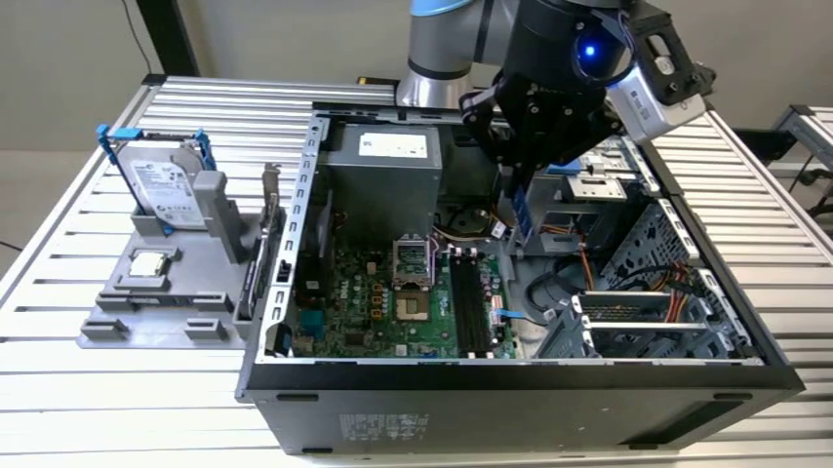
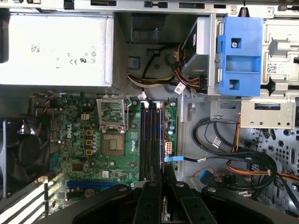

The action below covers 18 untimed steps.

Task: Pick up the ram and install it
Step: 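Insert the ram into the slot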

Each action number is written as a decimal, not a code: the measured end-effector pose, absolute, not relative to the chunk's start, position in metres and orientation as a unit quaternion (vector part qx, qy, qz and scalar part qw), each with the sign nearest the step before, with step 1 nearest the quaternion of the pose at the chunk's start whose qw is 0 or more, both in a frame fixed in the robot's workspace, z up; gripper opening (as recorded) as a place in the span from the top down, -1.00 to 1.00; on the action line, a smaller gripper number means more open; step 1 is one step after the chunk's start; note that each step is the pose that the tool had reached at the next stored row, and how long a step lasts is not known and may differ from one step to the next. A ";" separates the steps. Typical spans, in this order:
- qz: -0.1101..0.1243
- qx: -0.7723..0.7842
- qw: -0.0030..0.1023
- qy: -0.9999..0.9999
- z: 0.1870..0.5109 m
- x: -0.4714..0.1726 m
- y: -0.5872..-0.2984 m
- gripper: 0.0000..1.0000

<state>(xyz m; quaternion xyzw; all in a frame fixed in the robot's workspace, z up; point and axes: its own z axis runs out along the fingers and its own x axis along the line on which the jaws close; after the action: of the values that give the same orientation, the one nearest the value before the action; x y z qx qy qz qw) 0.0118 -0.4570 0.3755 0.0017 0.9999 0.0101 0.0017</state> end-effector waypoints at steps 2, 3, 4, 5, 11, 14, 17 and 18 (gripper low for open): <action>0.010 0.002 0.002 1.000 0.374 0.012 -0.457 1.00; 0.010 0.002 0.002 1.000 0.374 0.012 -0.457 1.00; 0.010 0.002 0.002 1.000 0.373 0.012 -0.457 1.00; 0.010 0.002 0.002 1.000 0.373 0.012 -0.457 1.00; 0.010 0.003 0.002 1.000 0.370 0.012 -0.457 1.00; 0.010 0.005 0.002 1.000 0.370 0.012 -0.457 1.00; 0.010 0.006 0.002 1.000 0.370 0.012 -0.457 1.00; 0.010 0.006 0.002 1.000 0.370 0.012 -0.457 1.00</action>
<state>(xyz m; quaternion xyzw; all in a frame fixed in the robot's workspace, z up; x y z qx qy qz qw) 0.0118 -0.4570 0.3696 0.0057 0.9999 0.0101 0.0017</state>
